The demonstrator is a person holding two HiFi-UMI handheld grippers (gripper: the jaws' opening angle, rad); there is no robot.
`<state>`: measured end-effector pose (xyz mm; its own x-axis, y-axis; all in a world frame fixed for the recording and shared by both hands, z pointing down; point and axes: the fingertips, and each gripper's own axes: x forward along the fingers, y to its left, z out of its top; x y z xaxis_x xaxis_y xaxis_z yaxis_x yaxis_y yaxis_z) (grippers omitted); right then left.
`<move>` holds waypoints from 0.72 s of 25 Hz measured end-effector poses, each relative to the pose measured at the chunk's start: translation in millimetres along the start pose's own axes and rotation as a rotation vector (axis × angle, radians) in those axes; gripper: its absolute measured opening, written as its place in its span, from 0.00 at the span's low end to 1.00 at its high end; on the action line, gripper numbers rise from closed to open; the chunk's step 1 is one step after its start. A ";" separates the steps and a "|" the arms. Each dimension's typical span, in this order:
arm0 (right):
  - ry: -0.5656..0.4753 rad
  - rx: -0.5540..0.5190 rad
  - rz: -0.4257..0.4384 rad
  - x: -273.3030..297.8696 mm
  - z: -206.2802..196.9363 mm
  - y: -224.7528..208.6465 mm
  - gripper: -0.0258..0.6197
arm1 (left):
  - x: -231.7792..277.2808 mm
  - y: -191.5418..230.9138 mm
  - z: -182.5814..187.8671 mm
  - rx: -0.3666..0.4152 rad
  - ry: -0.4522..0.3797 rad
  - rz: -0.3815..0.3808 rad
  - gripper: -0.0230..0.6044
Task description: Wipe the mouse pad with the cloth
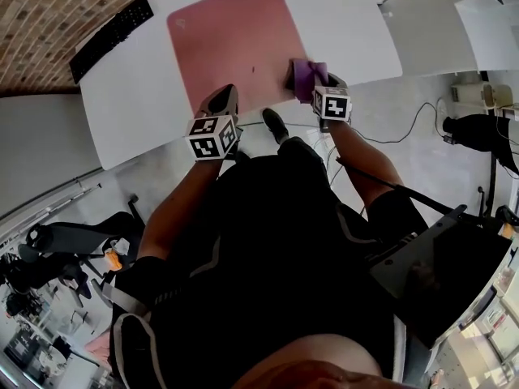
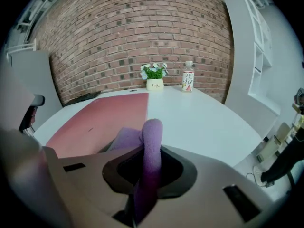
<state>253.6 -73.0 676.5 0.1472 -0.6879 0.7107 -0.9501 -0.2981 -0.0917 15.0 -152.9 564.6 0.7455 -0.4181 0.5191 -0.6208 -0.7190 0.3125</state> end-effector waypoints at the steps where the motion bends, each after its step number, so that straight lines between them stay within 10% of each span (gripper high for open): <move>1: 0.007 -0.013 -0.014 0.0 0.4 -5.3 0.13 | -1.9 2.6 1.5 0.001 -0.004 0.004 0.04; 8: -0.101 -0.173 0.005 -37.6 41.8 16.7 0.13 | -45.5 26.2 2.0 0.006 -0.068 0.050 0.04; 18: -0.188 -0.198 0.342 -56.3 97.2 206.1 0.13 | -113.2 103.7 0.1 -0.104 -0.158 0.208 0.04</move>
<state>76.2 -160.1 549.8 -0.1552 -0.8391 0.5214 -0.9845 0.0881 -0.1514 -133.7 -180.2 538.2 0.6232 -0.6376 0.4528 -0.7797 -0.5515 0.2967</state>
